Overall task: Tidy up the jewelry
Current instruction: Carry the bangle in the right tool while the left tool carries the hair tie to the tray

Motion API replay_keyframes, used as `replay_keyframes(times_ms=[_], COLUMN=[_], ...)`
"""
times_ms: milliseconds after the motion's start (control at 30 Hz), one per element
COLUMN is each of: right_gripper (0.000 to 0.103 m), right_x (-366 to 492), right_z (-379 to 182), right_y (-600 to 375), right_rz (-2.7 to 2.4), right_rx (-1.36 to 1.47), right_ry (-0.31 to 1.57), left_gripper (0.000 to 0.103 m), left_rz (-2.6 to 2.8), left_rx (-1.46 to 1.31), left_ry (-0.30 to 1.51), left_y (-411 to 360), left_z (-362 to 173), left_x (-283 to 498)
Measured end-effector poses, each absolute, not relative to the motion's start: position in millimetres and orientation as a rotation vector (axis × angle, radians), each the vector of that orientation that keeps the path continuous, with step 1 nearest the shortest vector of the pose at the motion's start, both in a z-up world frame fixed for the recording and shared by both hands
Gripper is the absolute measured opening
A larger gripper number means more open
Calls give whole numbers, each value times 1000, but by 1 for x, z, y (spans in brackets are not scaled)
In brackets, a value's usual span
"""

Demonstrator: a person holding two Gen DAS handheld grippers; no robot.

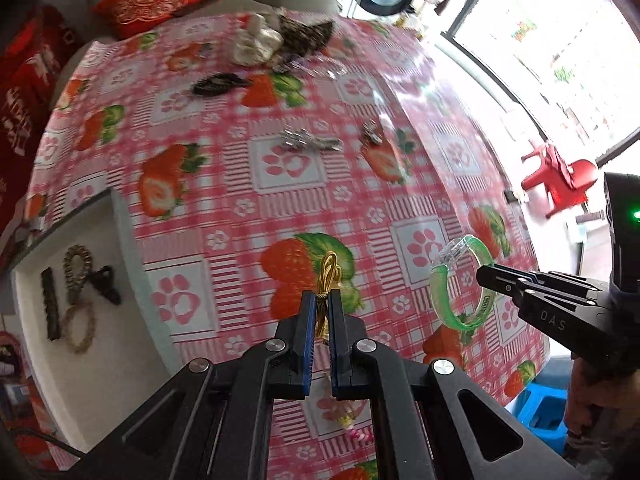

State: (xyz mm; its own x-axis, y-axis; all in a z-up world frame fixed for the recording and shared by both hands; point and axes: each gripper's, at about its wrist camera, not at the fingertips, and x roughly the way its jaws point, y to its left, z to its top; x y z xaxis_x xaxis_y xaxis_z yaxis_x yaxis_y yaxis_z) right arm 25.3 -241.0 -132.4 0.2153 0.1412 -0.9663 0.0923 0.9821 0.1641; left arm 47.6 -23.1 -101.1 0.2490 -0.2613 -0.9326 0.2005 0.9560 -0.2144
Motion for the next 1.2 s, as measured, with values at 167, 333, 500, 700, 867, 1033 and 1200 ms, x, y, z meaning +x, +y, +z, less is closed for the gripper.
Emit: replay_keyframes(times_ms=[167,333,500,700,867,1033,1200], right_gripper=[7,7,7,7,7,7,7], right_x=[35,44,52,55,52,49,53], right_z=[-120,-110,-102,-99,-107,-123,-149], right_y=[-211,-173,-123,-57,-2,39,68], right_rz=[110,205,314,449,547,609,628], right_rx=[164,117,68,-13,-96,-177,-252], right_ry=[1342,1331,1314,1306,1315,1334,1396], left_gripper=[12,12,12,12,12,12,12], left_rz=[-248,-162,-70,28,89,148,185], left_rx=[-93,-134,-184,-230,-256,-285,-295], left_ry=[1254,1235,1231,1242,1263,1300,1312], left_y=[9,49,92,135,161,185,200], left_z=[-88,-79,-79,-90,-110,-137,-155], left_x=[39,23,4,-17,-29,-36,-37])
